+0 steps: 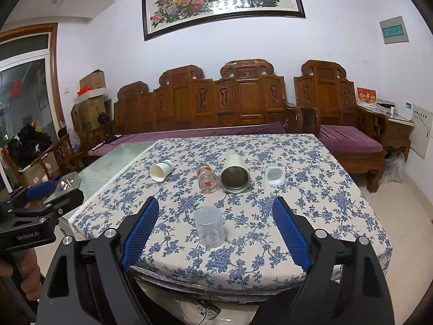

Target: Flip cup upside down

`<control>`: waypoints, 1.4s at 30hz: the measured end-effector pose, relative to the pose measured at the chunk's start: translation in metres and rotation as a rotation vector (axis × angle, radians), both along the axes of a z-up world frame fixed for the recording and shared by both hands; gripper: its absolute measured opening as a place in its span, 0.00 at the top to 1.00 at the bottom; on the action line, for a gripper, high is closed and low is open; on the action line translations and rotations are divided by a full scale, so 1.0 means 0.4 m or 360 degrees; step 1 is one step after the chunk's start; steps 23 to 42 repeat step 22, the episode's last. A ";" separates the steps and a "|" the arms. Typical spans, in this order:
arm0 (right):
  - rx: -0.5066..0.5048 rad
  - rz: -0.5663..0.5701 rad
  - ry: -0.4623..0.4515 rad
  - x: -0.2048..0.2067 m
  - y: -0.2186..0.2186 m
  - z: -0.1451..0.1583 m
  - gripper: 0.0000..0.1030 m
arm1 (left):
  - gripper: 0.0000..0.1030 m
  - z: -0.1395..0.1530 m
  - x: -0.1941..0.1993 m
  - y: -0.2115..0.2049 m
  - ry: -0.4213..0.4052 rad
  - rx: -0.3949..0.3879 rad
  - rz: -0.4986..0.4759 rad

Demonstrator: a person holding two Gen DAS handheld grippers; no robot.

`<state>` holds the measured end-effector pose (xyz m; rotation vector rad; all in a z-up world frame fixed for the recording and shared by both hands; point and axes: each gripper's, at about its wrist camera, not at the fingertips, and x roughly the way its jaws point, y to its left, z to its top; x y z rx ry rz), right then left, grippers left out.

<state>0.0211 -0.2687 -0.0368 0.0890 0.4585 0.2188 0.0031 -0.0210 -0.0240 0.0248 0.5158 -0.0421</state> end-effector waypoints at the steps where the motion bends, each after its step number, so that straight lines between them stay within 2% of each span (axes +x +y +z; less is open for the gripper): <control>1: 0.0000 -0.0001 0.0000 0.000 0.000 0.000 0.15 | 0.08 0.002 0.001 -0.001 -0.0001 -0.0001 0.0000; 42: 0.0002 0.0002 0.0000 0.000 0.002 0.001 0.15 | 0.08 0.010 -0.001 -0.005 0.0000 0.0004 0.0001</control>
